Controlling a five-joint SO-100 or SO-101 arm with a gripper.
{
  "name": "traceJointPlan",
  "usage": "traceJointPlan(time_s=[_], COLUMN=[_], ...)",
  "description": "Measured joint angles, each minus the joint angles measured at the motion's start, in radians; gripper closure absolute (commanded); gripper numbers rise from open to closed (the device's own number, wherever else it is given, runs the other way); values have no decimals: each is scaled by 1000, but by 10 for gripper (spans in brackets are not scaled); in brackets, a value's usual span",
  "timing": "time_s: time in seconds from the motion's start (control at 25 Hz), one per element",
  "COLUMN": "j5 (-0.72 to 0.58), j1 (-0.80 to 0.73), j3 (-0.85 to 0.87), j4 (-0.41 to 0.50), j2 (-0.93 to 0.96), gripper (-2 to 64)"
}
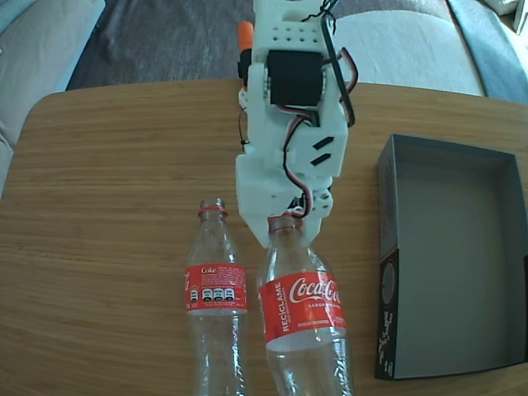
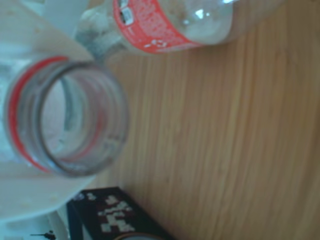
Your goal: Grasp the bottles and put them in the box.
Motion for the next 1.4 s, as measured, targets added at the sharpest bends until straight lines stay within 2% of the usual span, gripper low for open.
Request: traceJointPlan(time_s=[0.36, 0.6, 0.96, 1.08, 1.4], j5=[193, 391, 716, 782, 963], j1=[-121, -239, -486, -577, -801], j3=[-209, -304, -387, -388, -388], j4=[229, 336, 379, 407, 400], j2=[0, 0, 0, 0, 0], gripper=[507, 507, 507, 507, 507])
